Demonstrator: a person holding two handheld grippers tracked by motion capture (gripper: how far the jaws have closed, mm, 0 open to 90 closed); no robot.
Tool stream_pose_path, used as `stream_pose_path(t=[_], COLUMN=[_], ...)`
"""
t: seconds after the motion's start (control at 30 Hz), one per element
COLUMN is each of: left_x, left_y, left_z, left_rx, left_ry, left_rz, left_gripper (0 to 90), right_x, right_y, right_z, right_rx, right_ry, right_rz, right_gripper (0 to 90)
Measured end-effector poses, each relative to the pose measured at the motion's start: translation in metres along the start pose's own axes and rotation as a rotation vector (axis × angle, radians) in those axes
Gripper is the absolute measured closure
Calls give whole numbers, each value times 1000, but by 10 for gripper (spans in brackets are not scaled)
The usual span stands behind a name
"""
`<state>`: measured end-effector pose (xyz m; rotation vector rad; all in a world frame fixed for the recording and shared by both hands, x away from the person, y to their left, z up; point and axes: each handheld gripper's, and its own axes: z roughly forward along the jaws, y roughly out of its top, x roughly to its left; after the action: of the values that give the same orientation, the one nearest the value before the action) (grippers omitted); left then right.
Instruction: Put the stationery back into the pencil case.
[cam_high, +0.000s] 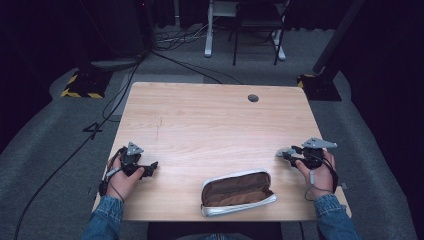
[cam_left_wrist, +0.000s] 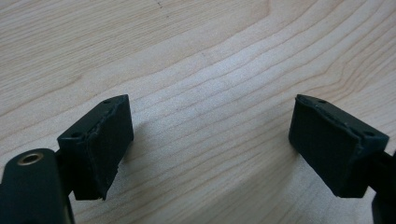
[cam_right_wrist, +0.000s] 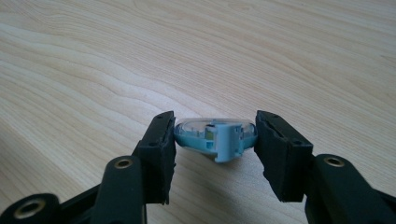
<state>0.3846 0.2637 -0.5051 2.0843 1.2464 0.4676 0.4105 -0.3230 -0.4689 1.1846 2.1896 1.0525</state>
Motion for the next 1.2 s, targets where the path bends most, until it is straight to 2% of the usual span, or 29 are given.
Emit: stream_pose_path(t=[0.23,0.67,0.9,1.2], left_x=[0,0,0,-1], left_y=[0,1,1,3], left_z=[0,1,1,3], left_rx=[0,0,2,-1], left_ry=[-1,-2,-2,-5], left_rz=[2,2,3,5], left_gripper=[142,142,142,142], right_x=[3,13,25,49], right_y=[3,17,28,41], right_z=[-5,-24,-39,-54], right_rx=[-15,-63,-95,-122], right_ry=[-2,27,52,109], right_rz=[-11,-18,-42,-95], right_gripper=[496,495,495,495])
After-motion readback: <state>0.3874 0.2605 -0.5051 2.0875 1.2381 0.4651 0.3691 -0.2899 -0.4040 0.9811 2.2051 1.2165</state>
